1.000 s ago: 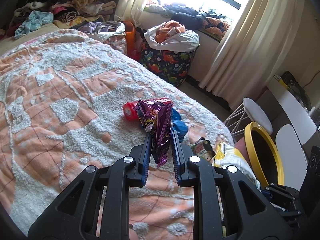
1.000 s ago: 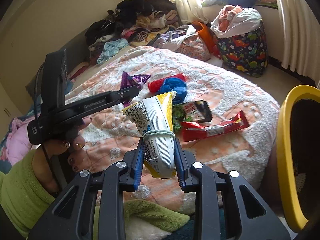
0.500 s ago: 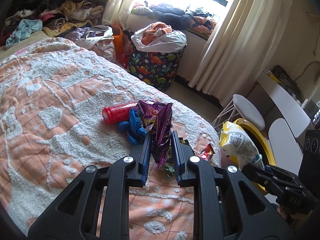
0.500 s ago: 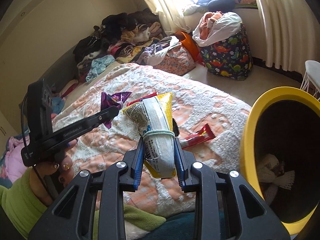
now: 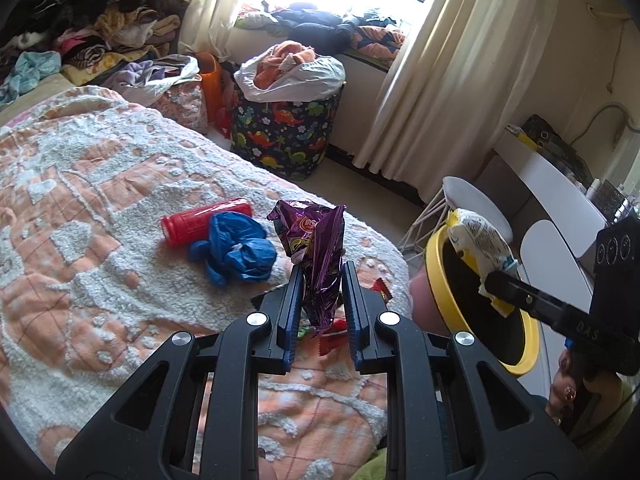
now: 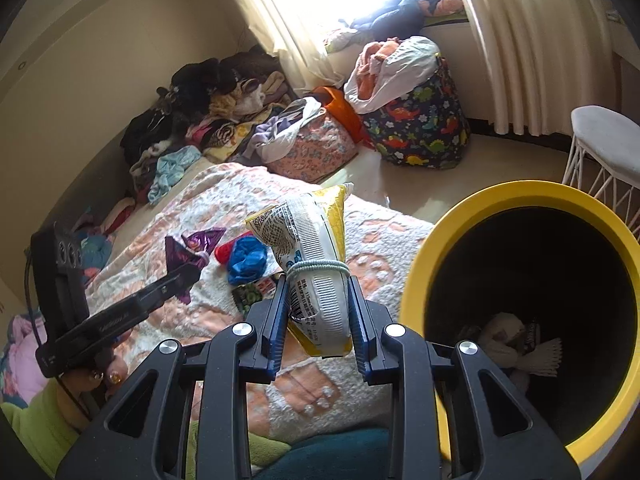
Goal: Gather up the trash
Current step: 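Carry the chip bag and purple wrapper with both grippers over the bin, then open both grippers to drop the chip bag and wrapper into the bin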
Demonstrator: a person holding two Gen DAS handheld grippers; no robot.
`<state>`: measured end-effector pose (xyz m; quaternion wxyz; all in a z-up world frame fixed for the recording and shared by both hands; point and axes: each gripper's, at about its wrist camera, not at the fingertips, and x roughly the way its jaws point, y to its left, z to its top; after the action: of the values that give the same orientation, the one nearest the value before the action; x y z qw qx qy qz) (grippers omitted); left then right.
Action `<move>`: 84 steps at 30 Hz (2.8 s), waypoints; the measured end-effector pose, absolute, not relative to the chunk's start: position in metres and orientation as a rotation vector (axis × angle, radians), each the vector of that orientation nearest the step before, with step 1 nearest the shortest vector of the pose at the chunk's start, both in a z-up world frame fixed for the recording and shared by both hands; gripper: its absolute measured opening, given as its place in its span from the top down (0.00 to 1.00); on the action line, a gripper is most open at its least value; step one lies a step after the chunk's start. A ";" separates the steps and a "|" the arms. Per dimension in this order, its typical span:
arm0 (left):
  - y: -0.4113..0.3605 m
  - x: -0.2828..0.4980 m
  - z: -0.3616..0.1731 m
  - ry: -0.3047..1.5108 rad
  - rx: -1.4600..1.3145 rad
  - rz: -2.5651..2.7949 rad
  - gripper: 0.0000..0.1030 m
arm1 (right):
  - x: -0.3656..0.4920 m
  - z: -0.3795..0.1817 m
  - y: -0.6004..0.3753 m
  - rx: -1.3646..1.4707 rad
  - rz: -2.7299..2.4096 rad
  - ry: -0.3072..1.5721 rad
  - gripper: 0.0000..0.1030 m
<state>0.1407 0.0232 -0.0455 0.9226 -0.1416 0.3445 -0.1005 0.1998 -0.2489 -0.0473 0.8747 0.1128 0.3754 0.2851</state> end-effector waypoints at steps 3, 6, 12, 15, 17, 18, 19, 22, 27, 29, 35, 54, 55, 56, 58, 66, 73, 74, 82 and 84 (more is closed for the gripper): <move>0.016 0.140 -0.044 0.708 -0.281 -0.225 0.86 | 0.203 -0.046 -0.262 0.254 0.566 0.775 0.74; 0.007 0.139 -0.043 0.709 -0.268 -0.243 0.86 | 0.204 -0.044 -0.272 0.270 0.543 0.767 0.74; -0.005 0.139 -0.044 0.714 -0.251 -0.274 0.86 | 0.208 -0.042 -0.291 0.304 0.501 0.753 0.74; -0.013 0.138 -0.045 0.716 -0.239 -0.290 0.86 | 0.208 -0.042 -0.301 0.318 0.484 0.746 0.74; -0.018 0.137 -0.044 0.717 -0.233 -0.299 0.86 | 0.209 -0.041 -0.306 0.326 0.471 0.741 0.74; -0.020 0.138 -0.045 0.717 -0.229 -0.305 0.86 | 0.209 -0.041 -0.309 0.330 0.466 0.738 0.74; -0.023 0.138 -0.045 0.717 -0.225 -0.309 0.86 | 0.210 -0.040 -0.312 0.335 0.459 0.736 0.74; -0.031 0.137 -0.044 0.717 -0.212 -0.325 0.86 | 0.212 -0.040 -0.319 0.347 0.444 0.732 0.74; -0.044 0.137 -0.045 0.720 -0.195 -0.353 0.86 | 0.214 -0.041 -0.332 0.345 0.408 0.728 0.74; -0.050 0.136 -0.044 0.720 -0.188 -0.367 0.86 | 0.214 -0.042 -0.337 0.358 0.397 0.727 0.74; -0.067 0.136 -0.044 0.723 -0.165 -0.406 0.86 | 0.217 -0.045 -0.351 0.386 0.362 0.724 0.74; -0.123 0.134 -0.048 0.739 -0.086 -0.524 0.86 | 0.226 -0.061 -0.403 0.478 0.239 0.738 0.74; -0.127 0.134 -0.049 0.742 -0.080 -0.532 0.86 | 0.223 -0.063 -0.406 0.483 0.234 0.740 0.74; -0.130 0.134 -0.050 0.744 -0.075 -0.537 0.86 | 0.224 -0.064 -0.408 0.486 0.230 0.742 0.74; -0.137 0.133 -0.051 0.748 -0.063 -0.550 0.86 | 0.224 -0.065 -0.411 0.494 0.225 0.743 0.74; -0.160 0.137 -0.060 0.773 -0.022 -0.587 0.86 | 0.222 -0.069 -0.417 0.515 0.196 0.753 0.74; -0.178 0.145 -0.072 0.806 0.003 -0.606 0.86 | 0.222 -0.074 -0.424 0.537 0.173 0.768 0.74; -0.179 0.146 -0.073 0.810 0.003 -0.606 0.86 | 0.222 -0.074 -0.424 0.540 0.171 0.770 0.74; -0.190 0.161 -0.084 0.850 -0.004 -0.613 0.86 | 0.222 -0.080 -0.429 0.561 0.157 0.785 0.73; -0.192 0.164 -0.086 0.853 -0.004 -0.615 0.86 | 0.223 -0.080 -0.429 0.563 0.164 0.786 0.69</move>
<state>0.1639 -0.1922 -0.0864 0.8648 -0.0020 0.4073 -0.2935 0.2225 -0.4292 -0.0797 0.8821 0.2704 0.3776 0.0789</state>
